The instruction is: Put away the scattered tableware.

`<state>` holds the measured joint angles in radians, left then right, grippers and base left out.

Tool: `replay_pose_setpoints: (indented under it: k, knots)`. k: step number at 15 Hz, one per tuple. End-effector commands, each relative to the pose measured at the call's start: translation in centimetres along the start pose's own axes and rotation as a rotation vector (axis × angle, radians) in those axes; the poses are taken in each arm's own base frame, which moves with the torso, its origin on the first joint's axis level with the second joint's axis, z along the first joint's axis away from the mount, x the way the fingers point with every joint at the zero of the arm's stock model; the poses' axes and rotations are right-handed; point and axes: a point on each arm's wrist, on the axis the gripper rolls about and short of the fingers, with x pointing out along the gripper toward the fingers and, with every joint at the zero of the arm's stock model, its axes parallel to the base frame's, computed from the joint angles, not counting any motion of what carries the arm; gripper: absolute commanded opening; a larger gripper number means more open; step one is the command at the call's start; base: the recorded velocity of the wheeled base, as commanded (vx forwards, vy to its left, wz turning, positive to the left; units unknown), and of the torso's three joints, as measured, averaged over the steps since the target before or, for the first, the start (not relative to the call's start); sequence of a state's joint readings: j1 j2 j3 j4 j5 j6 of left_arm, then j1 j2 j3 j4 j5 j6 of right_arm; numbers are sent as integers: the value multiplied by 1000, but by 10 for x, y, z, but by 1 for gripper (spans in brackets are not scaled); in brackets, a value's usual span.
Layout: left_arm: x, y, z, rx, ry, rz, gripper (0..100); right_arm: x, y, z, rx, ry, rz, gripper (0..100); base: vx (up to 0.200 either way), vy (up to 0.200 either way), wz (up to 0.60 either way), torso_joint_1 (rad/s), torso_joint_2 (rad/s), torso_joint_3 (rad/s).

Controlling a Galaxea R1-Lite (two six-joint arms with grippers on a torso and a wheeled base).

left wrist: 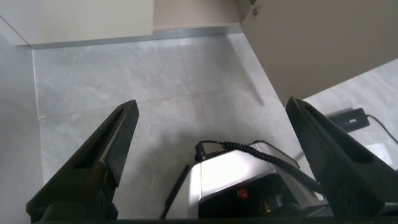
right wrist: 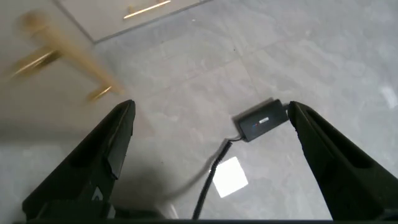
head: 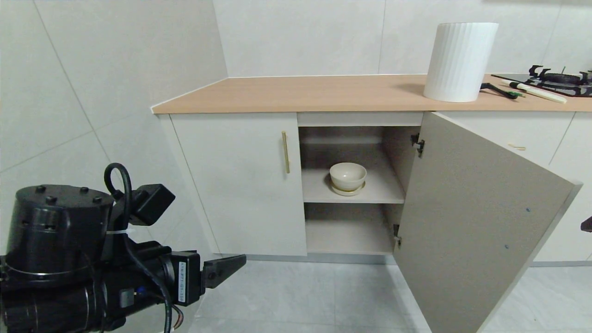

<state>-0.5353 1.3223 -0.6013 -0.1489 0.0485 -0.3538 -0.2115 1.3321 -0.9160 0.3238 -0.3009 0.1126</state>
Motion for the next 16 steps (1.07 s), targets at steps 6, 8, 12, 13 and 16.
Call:
replay_pose_setpoints:
  k: [6,8,12,13,16]
  knots:
    - [0,0,0,-1,-2,0,100,58,10,5,44,103,166,100,0,0,0,0,0,0]
    - [0,0,0,0,0,1,100,62,13,4,46,122,213,100,0,0,0,0,0,0]
    - [0,0,0,-1,-2,0,100,58,25,2,58,136,283,100,0,0,0,0,0,0]
    - [0,0,1,-1,-4,-1,100,57,31,-2,52,146,300,100,0,0,0,0,0,0]
    - [0,0,1,-1,-6,-2,100,51,54,-9,40,149,369,100,0,0,0,0,0,0]
